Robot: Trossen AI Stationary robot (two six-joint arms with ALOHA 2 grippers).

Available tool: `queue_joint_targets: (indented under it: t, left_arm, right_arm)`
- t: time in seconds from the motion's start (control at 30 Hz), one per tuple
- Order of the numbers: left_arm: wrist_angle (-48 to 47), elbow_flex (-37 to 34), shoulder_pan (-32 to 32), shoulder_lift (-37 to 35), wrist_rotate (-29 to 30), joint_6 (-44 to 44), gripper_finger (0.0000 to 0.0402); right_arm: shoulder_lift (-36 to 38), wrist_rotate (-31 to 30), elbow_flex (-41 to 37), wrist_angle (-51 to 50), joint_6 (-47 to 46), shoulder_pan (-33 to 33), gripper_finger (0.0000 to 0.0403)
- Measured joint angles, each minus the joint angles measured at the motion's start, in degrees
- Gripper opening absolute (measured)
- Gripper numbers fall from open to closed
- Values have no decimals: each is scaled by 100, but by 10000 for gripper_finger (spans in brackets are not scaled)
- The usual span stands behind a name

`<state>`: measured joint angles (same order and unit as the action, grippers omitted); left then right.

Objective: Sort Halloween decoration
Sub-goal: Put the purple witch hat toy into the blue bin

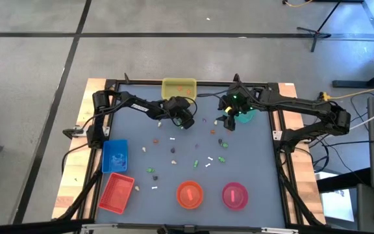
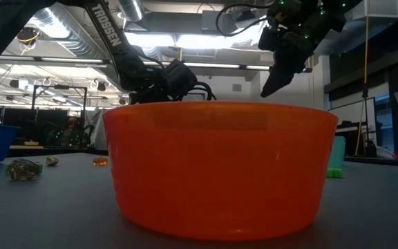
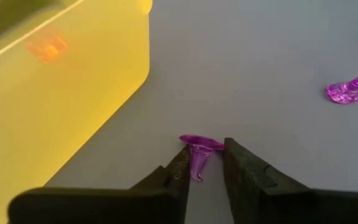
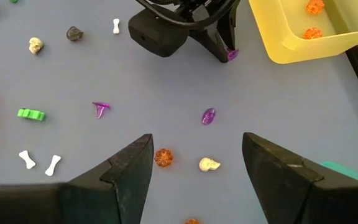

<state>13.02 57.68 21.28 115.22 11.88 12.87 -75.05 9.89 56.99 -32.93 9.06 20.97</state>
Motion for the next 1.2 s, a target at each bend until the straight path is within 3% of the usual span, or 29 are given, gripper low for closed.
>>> queue_joint_targets:
  t: [0.97,1.2]
  left_arm:
    - [-4,-4,-2,2,-43,-1,59]
    - [-7,-4,-2,2,-46,-2,39]
  right_arm:
    - [-4,0,0,-2,2,0,246]
    - [-4,2,0,-2,4,0,246]
